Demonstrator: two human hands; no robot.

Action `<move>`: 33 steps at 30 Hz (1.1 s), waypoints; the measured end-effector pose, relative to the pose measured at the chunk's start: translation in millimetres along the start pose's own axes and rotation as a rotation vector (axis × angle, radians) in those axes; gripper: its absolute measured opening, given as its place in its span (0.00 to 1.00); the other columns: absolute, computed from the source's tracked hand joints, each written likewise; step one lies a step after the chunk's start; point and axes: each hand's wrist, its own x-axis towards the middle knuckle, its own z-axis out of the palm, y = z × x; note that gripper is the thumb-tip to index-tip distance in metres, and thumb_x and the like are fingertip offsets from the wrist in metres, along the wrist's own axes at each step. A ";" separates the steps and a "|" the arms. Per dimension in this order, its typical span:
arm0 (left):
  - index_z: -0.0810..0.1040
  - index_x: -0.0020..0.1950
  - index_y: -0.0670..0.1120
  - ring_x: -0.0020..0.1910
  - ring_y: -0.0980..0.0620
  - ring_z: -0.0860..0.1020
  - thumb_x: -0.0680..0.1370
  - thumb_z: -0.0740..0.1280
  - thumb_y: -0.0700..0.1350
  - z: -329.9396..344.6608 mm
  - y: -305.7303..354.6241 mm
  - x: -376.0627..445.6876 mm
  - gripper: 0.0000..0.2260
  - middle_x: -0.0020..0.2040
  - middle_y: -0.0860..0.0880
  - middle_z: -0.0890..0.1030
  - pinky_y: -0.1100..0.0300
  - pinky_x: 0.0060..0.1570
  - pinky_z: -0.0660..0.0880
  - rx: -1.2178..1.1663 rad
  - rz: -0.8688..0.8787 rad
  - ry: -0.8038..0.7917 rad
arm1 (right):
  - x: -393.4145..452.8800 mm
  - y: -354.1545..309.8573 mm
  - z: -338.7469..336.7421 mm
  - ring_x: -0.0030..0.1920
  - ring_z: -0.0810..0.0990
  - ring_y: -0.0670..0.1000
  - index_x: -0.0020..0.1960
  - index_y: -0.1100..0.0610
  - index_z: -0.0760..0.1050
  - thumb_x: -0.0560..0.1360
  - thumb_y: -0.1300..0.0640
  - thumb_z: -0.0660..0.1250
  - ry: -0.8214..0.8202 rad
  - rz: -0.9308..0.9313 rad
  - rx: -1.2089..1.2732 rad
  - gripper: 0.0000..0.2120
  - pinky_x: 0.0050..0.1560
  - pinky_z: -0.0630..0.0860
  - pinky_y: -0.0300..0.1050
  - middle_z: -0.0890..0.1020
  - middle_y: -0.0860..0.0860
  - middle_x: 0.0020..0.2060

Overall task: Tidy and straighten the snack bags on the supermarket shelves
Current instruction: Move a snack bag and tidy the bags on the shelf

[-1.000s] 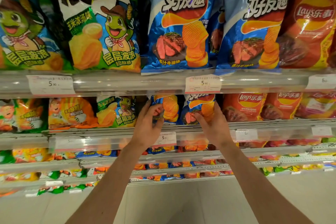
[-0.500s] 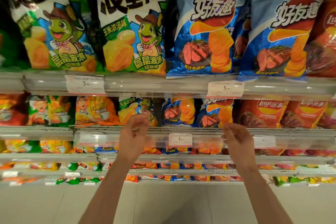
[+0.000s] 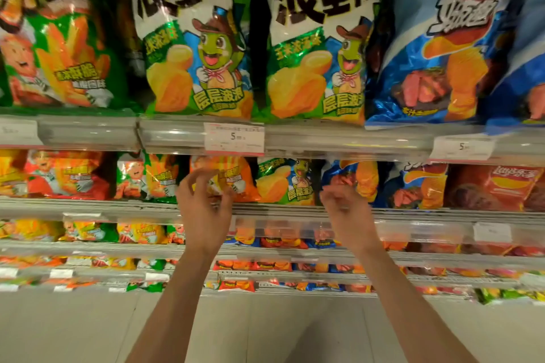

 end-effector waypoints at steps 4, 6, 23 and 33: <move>0.73 0.73 0.44 0.75 0.38 0.63 0.76 0.67 0.57 -1.3 -13.4 14.8 0.29 0.75 0.37 0.67 0.46 0.69 0.64 0.054 -0.014 -0.086 | 18.2 -18.7 45.4 0.58 0.80 0.51 0.67 0.56 0.76 0.79 0.41 0.67 -0.002 -0.038 -0.189 0.24 0.62 0.78 0.55 0.81 0.52 0.56; 0.71 0.75 0.45 0.77 0.38 0.60 0.76 0.67 0.59 0.4 -18.8 17.0 0.31 0.77 0.38 0.64 0.41 0.71 0.65 0.038 -0.055 -0.150 | 20.9 -21.7 58.1 0.66 0.74 0.57 0.71 0.59 0.73 0.79 0.39 0.67 0.042 -0.042 -0.328 0.30 0.69 0.72 0.56 0.78 0.56 0.63; 0.59 0.81 0.44 0.74 0.43 0.71 0.79 0.69 0.59 -11.0 -29.0 50.1 0.37 0.74 0.46 0.72 0.47 0.72 0.69 -0.178 -0.404 -0.332 | 19.2 -15.2 48.9 0.63 0.79 0.54 0.70 0.55 0.73 0.77 0.41 0.70 0.101 0.025 -0.223 0.27 0.65 0.77 0.56 0.80 0.52 0.62; 0.81 0.52 0.56 0.49 0.50 0.84 0.69 0.73 0.70 -18.1 -43.7 68.6 0.22 0.49 0.50 0.85 0.46 0.50 0.82 -0.230 -0.343 -0.303 | 2.4 -11.9 49.7 0.59 0.80 0.51 0.65 0.52 0.78 0.78 0.46 0.71 0.187 0.013 -0.167 0.19 0.60 0.80 0.54 0.78 0.50 0.61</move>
